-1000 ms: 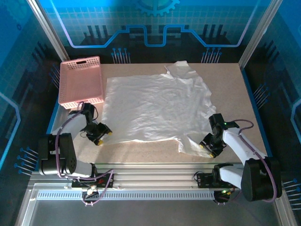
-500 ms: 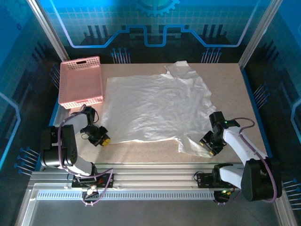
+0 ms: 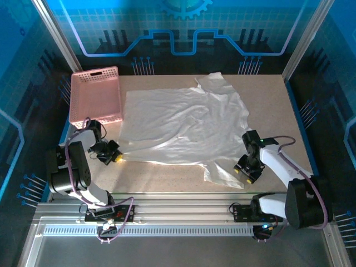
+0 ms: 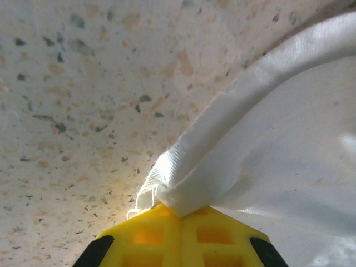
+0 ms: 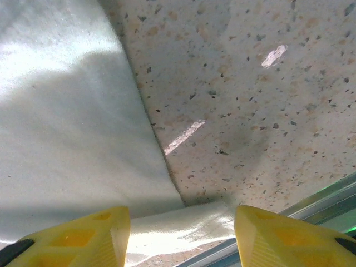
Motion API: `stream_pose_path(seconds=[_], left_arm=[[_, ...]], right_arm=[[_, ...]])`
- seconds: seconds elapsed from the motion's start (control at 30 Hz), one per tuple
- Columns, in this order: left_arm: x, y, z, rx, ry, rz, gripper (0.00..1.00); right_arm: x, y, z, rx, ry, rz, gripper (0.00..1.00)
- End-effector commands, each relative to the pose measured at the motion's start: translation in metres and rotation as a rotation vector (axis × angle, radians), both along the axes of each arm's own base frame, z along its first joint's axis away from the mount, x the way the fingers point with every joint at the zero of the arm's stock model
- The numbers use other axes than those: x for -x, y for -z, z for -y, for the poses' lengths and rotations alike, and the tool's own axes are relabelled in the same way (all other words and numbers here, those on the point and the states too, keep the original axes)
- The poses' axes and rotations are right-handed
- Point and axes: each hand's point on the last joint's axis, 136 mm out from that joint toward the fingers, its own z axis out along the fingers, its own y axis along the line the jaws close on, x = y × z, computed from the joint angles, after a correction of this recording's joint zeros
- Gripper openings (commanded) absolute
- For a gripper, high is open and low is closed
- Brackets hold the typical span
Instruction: Fold and stack the t-shirts
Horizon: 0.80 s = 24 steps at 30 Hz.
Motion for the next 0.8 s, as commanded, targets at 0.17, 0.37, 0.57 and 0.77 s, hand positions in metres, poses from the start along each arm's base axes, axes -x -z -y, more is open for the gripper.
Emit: stream_pose_path(seconds=[0.17, 0.37, 0.57, 0.77], left_arm=[[-0.001, 0.001, 0.004, 0.036, -0.010, 0.033, 0.00], [0.000, -0.001, 0.006, 0.040, -0.001, 0.043, 0.00], [0.002, -0.004, 0.006, 0.038, 0.008, 0.048, 0.00], [0.002, -0.004, 0.006, 0.037, 0.020, 0.047, 0.00]], right_arm=[[0.009, 0.005, -0.017, 0.032, -0.072, -0.088, 0.51], [0.017, 0.004, -0.017, 0.042, -0.082, -0.106, 0.51], [0.030, -0.002, -0.015, 0.054, -0.073, -0.112, 0.50], [0.040, -0.002, -0.016, 0.048, -0.068, -0.117, 0.50]])
